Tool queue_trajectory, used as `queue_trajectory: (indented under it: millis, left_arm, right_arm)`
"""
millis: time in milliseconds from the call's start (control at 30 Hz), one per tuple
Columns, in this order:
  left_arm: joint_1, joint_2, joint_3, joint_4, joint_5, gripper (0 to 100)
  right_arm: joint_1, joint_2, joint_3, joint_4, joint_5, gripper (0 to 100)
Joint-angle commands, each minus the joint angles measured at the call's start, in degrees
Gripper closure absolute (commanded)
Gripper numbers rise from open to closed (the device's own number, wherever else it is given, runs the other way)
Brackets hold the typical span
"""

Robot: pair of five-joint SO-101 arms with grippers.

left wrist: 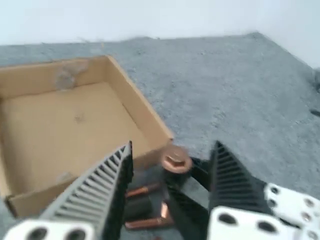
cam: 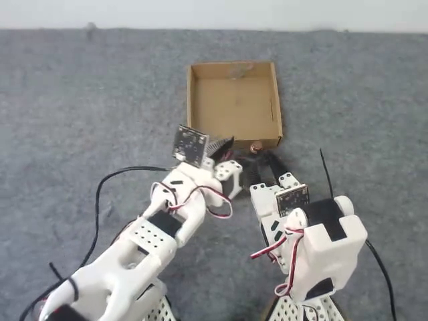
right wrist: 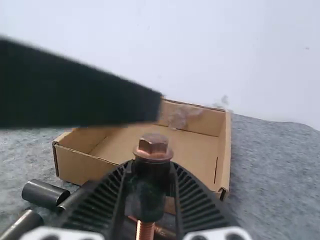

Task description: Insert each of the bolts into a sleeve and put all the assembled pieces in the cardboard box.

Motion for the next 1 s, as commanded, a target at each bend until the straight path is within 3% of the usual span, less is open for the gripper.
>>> queue_trajectory:
  millis: [0, 33, 167, 500, 633, 967]
  left_arm:
    - [-2.2, -4.7, -1.0, 0.4, 0.3, 94]
    - [-2.7, -5.5, -1.0, 0.4, 0.3, 99]
    - [-5.2, -7.3, -0.7, 1.7, 0.3, 98]
    - [-17.1, -11.7, -3.6, 24.2, -0.4, 99]
    - [-18.3, -13.5, -2.3, 32.3, -6.9, 99]
    - [-20.4, -28.2, 12.5, 33.5, -9.6, 99]
  right_arm:
    - [0.6, -3.0, -1.2, 0.0, 0.6, 99.3]
    - [0.6, -3.0, -1.2, 0.0, 0.6, 99.3]
    - [0.6, -3.0, -1.1, 0.0, 0.6, 99.3]
    - [0.6, -3.0, -0.7, 0.0, 1.0, 99.3]
    - [0.3, -3.1, 0.1, 0.0, 1.1, 99.3]
    - [0.2, -3.6, 1.2, -0.2, 1.1, 99.3]
